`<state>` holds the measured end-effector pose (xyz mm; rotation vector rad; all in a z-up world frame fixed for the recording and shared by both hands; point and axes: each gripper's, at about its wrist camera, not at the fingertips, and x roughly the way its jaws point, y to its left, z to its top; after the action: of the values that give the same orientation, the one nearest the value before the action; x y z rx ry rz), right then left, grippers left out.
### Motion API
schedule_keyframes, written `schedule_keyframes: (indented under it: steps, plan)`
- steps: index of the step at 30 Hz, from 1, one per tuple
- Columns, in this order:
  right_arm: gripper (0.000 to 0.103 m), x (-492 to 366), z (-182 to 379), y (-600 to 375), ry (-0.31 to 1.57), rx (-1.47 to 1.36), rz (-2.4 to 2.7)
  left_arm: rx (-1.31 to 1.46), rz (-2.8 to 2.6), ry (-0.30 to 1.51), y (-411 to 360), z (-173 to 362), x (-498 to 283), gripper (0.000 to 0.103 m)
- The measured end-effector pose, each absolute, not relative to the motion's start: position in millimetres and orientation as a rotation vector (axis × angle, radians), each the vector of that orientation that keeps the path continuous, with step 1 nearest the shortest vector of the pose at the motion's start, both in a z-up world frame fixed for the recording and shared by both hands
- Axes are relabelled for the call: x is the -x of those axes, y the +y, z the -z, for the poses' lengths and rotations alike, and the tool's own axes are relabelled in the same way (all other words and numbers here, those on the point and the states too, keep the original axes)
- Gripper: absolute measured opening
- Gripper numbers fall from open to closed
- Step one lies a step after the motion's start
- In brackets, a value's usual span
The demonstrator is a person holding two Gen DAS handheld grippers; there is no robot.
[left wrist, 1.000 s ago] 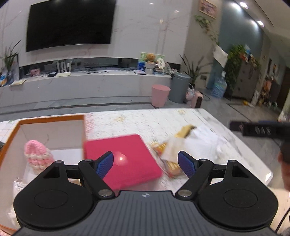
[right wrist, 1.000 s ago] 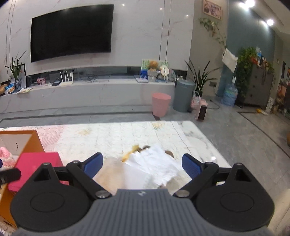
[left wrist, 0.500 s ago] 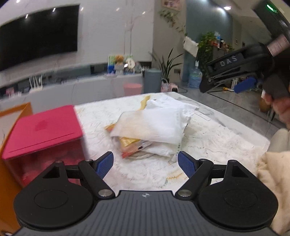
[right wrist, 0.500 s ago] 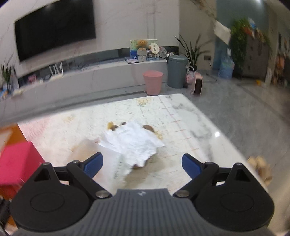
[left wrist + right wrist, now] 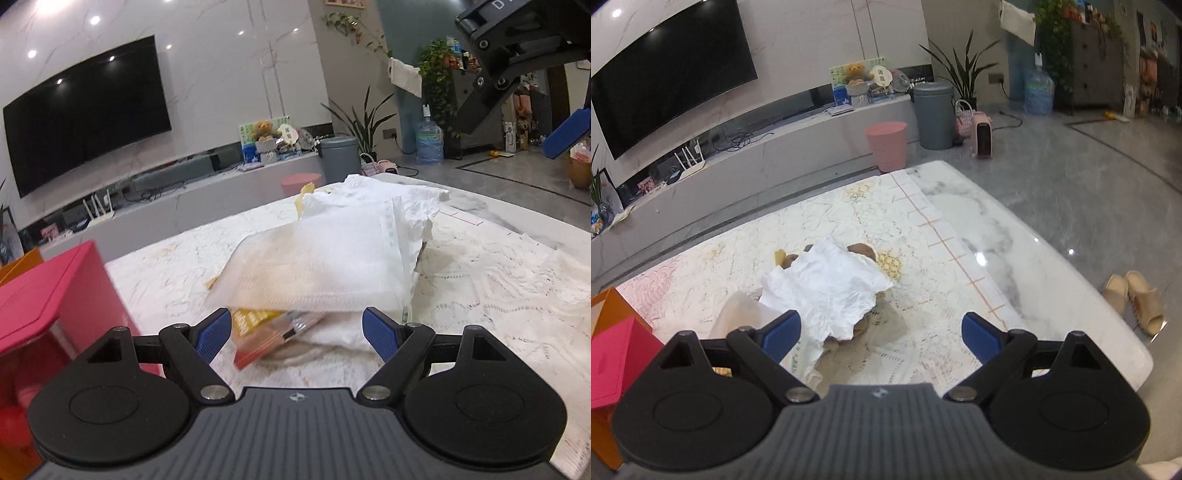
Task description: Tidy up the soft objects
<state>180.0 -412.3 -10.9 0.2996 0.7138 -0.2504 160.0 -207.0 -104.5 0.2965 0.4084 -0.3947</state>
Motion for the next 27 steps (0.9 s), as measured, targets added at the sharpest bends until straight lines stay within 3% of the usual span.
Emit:
schedule_keyframes:
  steps: [7, 13, 15, 17, 19, 21, 23, 27]
  plan:
    - [0.092, -190.1, 21.1, -410.6, 0.745, -0.313, 0.245, -0.405, 0.401, 0.41, -223.1, 114.8, -176.4, 0.091]
    - [0.092, -190.3, 19.5, -409.9, 0.739, -0.308, 0.232, -0.517, 0.414, 0.302, -232.2, 116.3, -165.1, 0.088]
    - [0.092, -189.9, 19.3, -412.9, 0.736, -0.321, 0.237, -0.503, 0.429, 0.319, -235.0, 113.8, -168.0, 0.079]
    - [0.092, -188.8, 20.0, -414.4, 0.735, -0.331, 0.245, -0.45, 0.423, 0.347, -234.3, 109.0, -171.6, 0.052]
    - [0.092, -187.4, 20.2, -416.2, 0.733, -0.332, 0.255, -0.371, 0.47, 0.402, -231.1, 103.1, -178.5, 0.032]
    - [0.092, -186.5, 21.4, -418.1, 0.733, -0.331, 0.259, -0.291, 0.492, 0.444, -225.0, 98.6, -181.9, 0.022]
    - [0.092, -185.8, 22.6, -420.8, 0.736, -0.337, 0.269, -0.253, 0.509, 0.464, -217.1, 92.0, -181.3, 0.0]
    - [0.092, -182.6, 24.5, -427.4, 0.731, -0.369, 0.275, -0.199, 0.535, 0.453, -198.0, 66.4, -161.1, 0.001]
